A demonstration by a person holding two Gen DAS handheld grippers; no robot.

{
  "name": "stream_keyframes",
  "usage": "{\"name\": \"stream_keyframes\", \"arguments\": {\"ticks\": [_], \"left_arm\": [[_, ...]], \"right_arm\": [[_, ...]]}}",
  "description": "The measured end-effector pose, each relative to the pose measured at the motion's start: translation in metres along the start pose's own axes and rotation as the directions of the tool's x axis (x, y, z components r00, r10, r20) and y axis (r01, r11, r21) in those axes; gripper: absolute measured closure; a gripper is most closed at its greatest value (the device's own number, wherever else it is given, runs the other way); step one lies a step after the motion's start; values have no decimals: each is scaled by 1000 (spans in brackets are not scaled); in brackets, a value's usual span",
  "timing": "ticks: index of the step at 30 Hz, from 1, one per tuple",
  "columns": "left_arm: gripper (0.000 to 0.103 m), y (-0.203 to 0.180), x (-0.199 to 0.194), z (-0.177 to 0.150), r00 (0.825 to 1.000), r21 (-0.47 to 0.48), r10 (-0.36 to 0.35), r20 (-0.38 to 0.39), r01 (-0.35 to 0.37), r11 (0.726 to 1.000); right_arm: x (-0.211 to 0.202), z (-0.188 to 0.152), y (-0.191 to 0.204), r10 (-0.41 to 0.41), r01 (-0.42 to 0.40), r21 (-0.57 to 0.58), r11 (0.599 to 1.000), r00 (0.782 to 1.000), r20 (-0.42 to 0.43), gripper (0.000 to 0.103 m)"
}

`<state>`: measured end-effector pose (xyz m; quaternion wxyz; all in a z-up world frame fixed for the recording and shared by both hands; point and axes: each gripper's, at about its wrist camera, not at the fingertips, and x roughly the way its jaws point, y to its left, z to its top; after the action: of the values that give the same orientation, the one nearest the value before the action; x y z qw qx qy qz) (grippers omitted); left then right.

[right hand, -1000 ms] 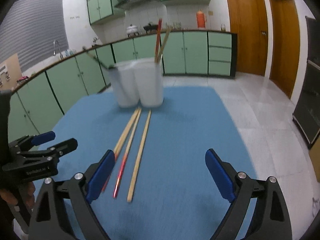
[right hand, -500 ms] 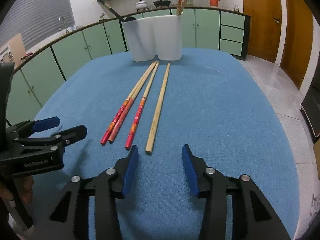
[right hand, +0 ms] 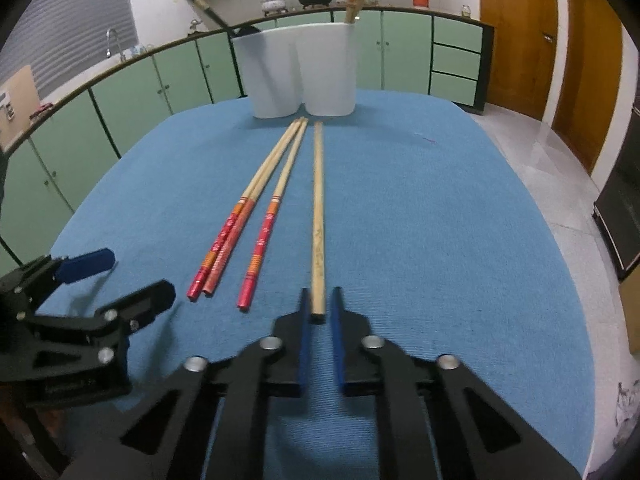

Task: Organize utensils
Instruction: 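Lower both open grippers toward the remaining chopsticks on the mat, then grasp a red-patterned chopstick with the left gripper while the right grasps a plain wooden one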

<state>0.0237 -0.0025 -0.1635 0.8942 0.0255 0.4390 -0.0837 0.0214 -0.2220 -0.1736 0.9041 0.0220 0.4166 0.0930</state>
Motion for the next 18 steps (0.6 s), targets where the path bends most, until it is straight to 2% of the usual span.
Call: {"name": "stream_keyframes", "arguments": {"ticks": [3, 8, 18], "left_arm": [[16, -7, 0, -1, 1000, 14, -19, -5, 19, 1000], [16, -16, 6, -1, 1000, 44, 0, -12, 0, 999], [16, -5, 8, 3, 999, 7, 51, -19, -51, 999]], "right_arm": [[-2, -1, -5, 11, -11, 7, 1000, 1000, 1, 96], [-4, -3, -10, 27, -27, 22, 999, 1000, 6, 96], [-4, -2, -13, 43, -43, 34, 999, 999, 8, 96]]}}
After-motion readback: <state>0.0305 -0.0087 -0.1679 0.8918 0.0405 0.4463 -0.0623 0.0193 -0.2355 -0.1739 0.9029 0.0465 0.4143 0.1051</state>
